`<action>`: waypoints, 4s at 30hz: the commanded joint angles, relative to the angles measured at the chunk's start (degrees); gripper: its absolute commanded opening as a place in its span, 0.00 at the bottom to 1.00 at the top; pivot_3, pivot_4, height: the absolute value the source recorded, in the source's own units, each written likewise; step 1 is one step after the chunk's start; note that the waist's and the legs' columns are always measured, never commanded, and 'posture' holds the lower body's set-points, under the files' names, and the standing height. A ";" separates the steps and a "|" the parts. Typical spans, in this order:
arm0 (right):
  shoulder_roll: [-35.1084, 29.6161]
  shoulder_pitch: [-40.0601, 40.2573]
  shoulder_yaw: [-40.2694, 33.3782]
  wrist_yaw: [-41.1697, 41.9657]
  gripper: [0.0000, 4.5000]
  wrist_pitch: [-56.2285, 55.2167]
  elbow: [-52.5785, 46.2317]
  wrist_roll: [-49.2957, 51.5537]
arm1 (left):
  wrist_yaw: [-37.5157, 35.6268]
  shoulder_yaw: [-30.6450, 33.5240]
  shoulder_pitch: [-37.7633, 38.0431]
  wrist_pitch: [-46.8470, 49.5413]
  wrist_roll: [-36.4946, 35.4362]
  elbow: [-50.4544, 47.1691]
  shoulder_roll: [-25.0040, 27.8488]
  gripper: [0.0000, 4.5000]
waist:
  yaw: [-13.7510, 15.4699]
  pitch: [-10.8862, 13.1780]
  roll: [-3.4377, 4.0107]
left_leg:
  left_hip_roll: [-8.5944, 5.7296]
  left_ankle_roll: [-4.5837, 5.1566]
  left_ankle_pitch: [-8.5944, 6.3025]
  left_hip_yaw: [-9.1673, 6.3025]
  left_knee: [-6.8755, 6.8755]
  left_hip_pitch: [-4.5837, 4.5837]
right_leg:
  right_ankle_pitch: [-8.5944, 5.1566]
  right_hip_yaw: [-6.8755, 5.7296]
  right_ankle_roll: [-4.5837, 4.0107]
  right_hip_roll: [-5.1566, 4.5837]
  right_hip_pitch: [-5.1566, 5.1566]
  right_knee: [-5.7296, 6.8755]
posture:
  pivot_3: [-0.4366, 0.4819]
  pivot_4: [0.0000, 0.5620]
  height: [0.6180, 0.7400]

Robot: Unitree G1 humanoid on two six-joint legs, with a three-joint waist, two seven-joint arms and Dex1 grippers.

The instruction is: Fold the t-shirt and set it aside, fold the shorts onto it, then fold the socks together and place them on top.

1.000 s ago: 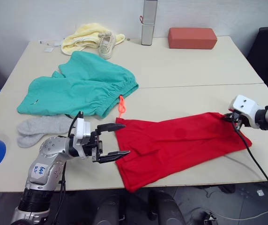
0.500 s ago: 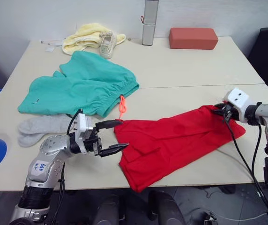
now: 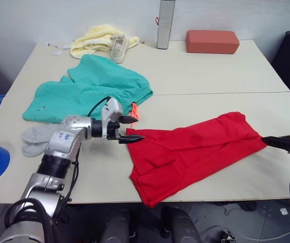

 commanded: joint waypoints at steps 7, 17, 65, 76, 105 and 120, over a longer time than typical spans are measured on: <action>11.83 2.49 -12.91 -15.13 0.99 17.80 -16.70 4.26 | -1.28 -3.87 -10.26 -6.81 9.58 18.96 -7.11 1.00 | 0.20 0.00 -0.02 | -0.05 0.05 -0.01 -0.01 0.01 -0.10 | 0.01 -0.03 0.03 -0.03 -0.06 -0.02 | 0.48 0.27 1.00; 15.67 1.17 -10.79 -22.58 0.99 15.67 -14.71 4.39 | -2.45 -3.39 -11.78 -6.28 12.46 26.13 -10.89 1.00 | 0.15 -0.20 -0.36 | -0.09 0.20 0.00 0.00 0.05 -0.05 | 0.06 -0.05 0.10 -0.06 0.01 -0.01 | 0.48 0.27 1.00; 18.19 -30.45 25.29 -7.06 0.00 -51.45 33.72 -11.07 | 26.63 14.26 38.80 30.67 -6.45 -51.13 -7.97 0.02 | -1.28 -0.23 -0.42 | -0.01 0.03 0.02 0.09 -0.06 0.02 | 0.04 0.25 0.07 0.03 0.01 -0.10 | 0.48 0.27 1.00; 10.48 -25.29 22.62 2.38 0.69 -36.96 21.47 -5.80 | 21.19 17.06 37.44 26.51 -11.52 -50.50 -0.79 0.61 | -1.09 -0.21 -0.39 | -0.01 0.01 0.00 0.07 -0.07 0.00 | 0.02 0.24 0.04 0.00 0.00 -0.10 | 0.48 0.27 1.00; 21.84 19.68 2.96 -23.58 1.00 26.66 -55.37 38.73 | 7.23 -3.53 -18.76 5.11 4.57 20.94 -16.80 1.00 | 1.54 -0.17 -0.49 | -0.13 0.26 0.00 -0.34 0.12 -0.68 | 0.08 -0.17 0.10 -0.11 -0.31 -0.20 | 0.48 0.27 1.00; 29.35 19.98 7.33 -42.35 1.00 26.66 -57.87 47.24 | 14.17 2.58 -29.41 -2.44 12.65 50.89 -26.57 1.00 | 1.32 -0.42 -1.16 | -0.07 0.48 -0.12 -0.36 0.08 -0.68 | 0.09 -0.19 0.10 -0.06 -0.35 -0.19 | 0.48 0.27 1.00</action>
